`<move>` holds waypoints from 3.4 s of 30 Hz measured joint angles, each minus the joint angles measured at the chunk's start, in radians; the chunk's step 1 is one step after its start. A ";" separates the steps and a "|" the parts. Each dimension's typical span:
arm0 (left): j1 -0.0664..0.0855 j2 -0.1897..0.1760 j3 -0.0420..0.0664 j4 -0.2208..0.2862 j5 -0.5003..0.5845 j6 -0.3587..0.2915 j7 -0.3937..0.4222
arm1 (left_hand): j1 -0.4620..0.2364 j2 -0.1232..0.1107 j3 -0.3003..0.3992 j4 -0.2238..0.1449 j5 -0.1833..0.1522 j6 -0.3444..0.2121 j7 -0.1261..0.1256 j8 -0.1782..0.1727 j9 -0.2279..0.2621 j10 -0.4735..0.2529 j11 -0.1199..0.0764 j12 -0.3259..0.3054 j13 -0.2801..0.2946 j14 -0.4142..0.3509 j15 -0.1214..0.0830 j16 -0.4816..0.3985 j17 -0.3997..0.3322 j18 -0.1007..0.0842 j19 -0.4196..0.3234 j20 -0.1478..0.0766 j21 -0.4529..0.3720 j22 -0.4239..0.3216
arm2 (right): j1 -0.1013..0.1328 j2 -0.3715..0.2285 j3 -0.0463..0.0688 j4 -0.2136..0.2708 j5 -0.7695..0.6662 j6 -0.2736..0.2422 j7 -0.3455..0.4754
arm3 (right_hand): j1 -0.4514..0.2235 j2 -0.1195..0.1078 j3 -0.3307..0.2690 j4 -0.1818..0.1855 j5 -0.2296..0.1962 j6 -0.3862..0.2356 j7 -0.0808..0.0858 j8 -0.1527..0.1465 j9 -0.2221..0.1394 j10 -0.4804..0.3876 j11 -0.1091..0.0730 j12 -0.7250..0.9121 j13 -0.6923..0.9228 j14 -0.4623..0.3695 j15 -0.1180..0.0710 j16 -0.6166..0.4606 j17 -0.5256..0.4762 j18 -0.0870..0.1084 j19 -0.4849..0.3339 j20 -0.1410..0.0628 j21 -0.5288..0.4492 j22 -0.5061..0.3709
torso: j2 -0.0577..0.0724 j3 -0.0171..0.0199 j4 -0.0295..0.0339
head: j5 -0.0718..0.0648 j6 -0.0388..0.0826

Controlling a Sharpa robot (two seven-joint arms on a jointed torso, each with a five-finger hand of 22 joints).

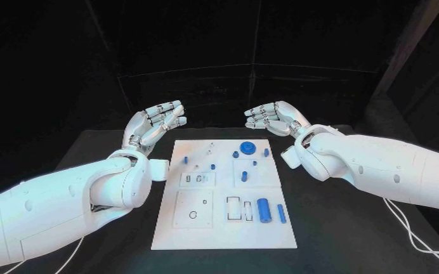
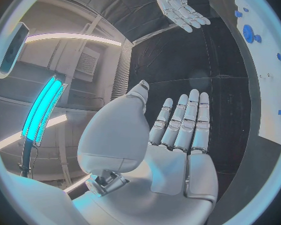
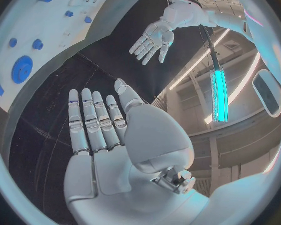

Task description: Assemble the parts on the task board

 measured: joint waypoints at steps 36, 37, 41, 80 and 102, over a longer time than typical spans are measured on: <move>0.019 -0.010 0.000 0.058 -0.040 0.112 -0.012 | 0.032 0.025 -0.100 -0.091 -0.038 0.107 0.029 -0.038 -0.003 0.110 -0.028 -0.045 0.000 0.108 -0.026 -0.035 -0.018 0.015 0.130 -0.020 -0.019 -0.036 | 0.072 0.127 0.048 -0.100 -0.958 0.271 -0.412 | -0.035 -0.087 0.058 -0.049 -0.065 0.172 -0.041 -0.052 0.002 0.199 -0.083 -0.081 0.005 0.496 -0.140 0.450 0.347 0.015 0.296 -0.156 0.532 0.274 | 0.146 -0.0158 0.0241 | -0.007 0.044; 0.019 -0.009 0.000 0.057 -0.040 0.112 -0.012 | 0.032 0.025 -0.100 -0.091 -0.038 0.107 0.029 -0.038 -0.003 0.110 -0.028 -0.045 0.000 0.108 -0.026 -0.035 -0.018 0.015 0.130 -0.020 -0.020 -0.037 | 0.072 0.129 0.048 -0.101 -0.964 0.276 -0.415 | -0.035 -0.087 0.058 -0.049 -0.065 0.172 -0.041 -0.052 0.002 0.199 -0.083 -0.081 0.005 0.496 -0.140 0.475 0.362 0.015 0.296 -0.156 0.544 0.281 | 0.149 -0.0157 0.0245 | -0.008 0.044; 0.019 -0.006 0.000 0.054 -0.041 0.115 -0.013 | 0.032 0.025 -0.100 -0.091 -0.038 0.107 0.029 -0.043 -0.003 0.110 -0.028 -0.045 0.000 0.108 -0.026 -0.035 -0.019 0.015 0.130 -0.020 -0.024 -0.038 | 0.072 0.139 0.048 -0.108 -0.982 0.295 -0.425 | -0.039 -0.082 0.058 -0.049 -0.065 0.172 -0.041 -0.052 0.002 0.195 -0.079 -0.081 0.005 0.500 -0.136 0.609 0.480 0.015 0.296 -0.156 0.590 0.309 | 0.155 -0.0149 0.0252 | -0.008 0.045; 0.020 0.000 0.000 0.036 -0.042 0.129 -0.054 | 0.043 0.052 -0.115 -0.106 -0.038 0.107 0.029 -0.061 -0.004 0.095 -0.014 -0.064 0.000 0.111 -0.023 -0.043 -0.019 0.015 0.160 -0.021 -0.027 -0.042 | 0.074 0.175 0.050 -0.134 -1.012 0.368 -0.439 | -0.076 -0.101 0.303 -0.046 -0.027 0.198 -0.033 -0.052 0.003 0.199 -0.076 -0.081 0.005 0.496 -0.133 1.100 0.949 -0.001 0.348 -0.143 0.910 0.649 | 0.182 -0.0154 0.0279 | 0.005 0.028; 0.023 -0.002 0.000 0.033 -0.042 0.135 -0.066 | 0.047 0.056 -0.118 -0.109 -0.038 0.107 0.029 -0.061 -0.004 0.091 -0.017 -0.064 -0.001 0.111 -0.023 -0.043 -0.019 0.015 0.163 -0.018 -0.027 -0.043 | 0.072 0.177 0.082 -0.109 -1.004 0.226 -0.439 | -0.081 -0.107 0.418 -0.038 -0.041 0.220 -0.040 -0.053 0.004 0.230 -0.085 -0.083 0.004 0.496 -0.133 1.146 0.986 -0.001 0.366 -0.147 0.965 0.713 | 0.188 -0.0193 0.0296 | 0.002 0.045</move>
